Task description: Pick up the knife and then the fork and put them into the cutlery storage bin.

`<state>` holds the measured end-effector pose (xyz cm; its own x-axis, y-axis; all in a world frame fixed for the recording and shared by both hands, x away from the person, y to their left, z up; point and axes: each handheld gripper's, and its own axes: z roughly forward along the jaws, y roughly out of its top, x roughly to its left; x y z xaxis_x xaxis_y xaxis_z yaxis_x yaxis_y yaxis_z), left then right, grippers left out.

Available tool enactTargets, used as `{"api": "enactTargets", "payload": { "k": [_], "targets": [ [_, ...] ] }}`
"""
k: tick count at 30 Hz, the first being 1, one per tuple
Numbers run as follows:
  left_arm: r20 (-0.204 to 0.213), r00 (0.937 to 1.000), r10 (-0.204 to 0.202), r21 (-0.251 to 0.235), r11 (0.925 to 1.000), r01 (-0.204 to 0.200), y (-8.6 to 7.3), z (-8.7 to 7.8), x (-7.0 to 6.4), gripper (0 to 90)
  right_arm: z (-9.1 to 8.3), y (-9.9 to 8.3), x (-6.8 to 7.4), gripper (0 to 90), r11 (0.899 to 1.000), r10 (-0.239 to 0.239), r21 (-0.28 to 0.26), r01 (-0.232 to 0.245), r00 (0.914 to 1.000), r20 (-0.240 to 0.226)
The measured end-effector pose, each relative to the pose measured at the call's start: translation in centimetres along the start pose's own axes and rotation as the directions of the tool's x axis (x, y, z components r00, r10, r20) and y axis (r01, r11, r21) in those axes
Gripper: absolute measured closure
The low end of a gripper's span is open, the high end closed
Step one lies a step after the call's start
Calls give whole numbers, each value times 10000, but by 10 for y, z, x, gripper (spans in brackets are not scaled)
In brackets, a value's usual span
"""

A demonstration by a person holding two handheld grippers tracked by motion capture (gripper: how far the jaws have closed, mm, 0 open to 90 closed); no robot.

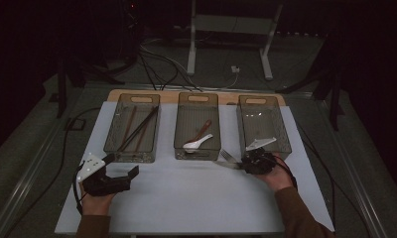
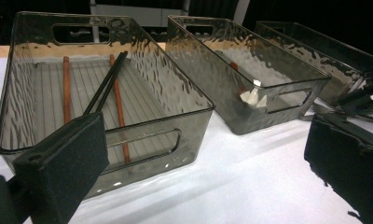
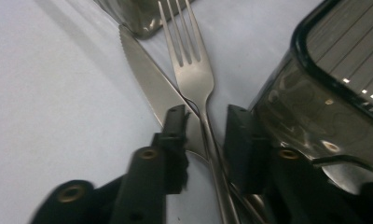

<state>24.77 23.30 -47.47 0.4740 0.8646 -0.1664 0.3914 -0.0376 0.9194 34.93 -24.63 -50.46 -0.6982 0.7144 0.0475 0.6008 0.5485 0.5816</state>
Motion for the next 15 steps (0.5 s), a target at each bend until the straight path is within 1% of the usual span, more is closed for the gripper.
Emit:
{"api": "enactTargets", "payload": {
  "k": [2, 3, 5, 7, 11, 12, 15],
  "targets": [
    [6, 10000, 1, 4, 10000, -1, 0, 0, 0, 6, 2, -1, -1, 772, 10000, 53, 44, -53, 10000, 39],
    [0, 10000, 1, 8, 10000, -1, 0, 0, 0, 6, 3, -1, -3, 779, 9998, 152, 148, -152, 9999, -31],
    [4, 10000, -10, 5, 10000, 10, 0, 0, 0, 6, 4, -1, -4, 799, 9997, 238, 111, -236, 9996, -135],
    [-6, 10000, -2, 4, 10000, 2, 0, 0, 0, 6, 3, -1, -3, 835, 9995, 296, 110, -295, 9995, -93],
    [-32, 10000, -10, 5, 10000, 10, 0, 0, 0, 6, 2, 0, 0, 860, 9993, 226, 287, -222, 9996, -161],
    [-28, 10000, -28, 5, 10000, 28, 0, 0, 0, 6, 2, 0, 0, 859, 9995, 135, 291, -133, 9999, -87],
    [-15, 10000, -23, 21, 10000, 23, 0, 1, -1, 6, 4, 1, 2, 853, 9996, 122, 238, -124, 9999, 70]
  ]
}}
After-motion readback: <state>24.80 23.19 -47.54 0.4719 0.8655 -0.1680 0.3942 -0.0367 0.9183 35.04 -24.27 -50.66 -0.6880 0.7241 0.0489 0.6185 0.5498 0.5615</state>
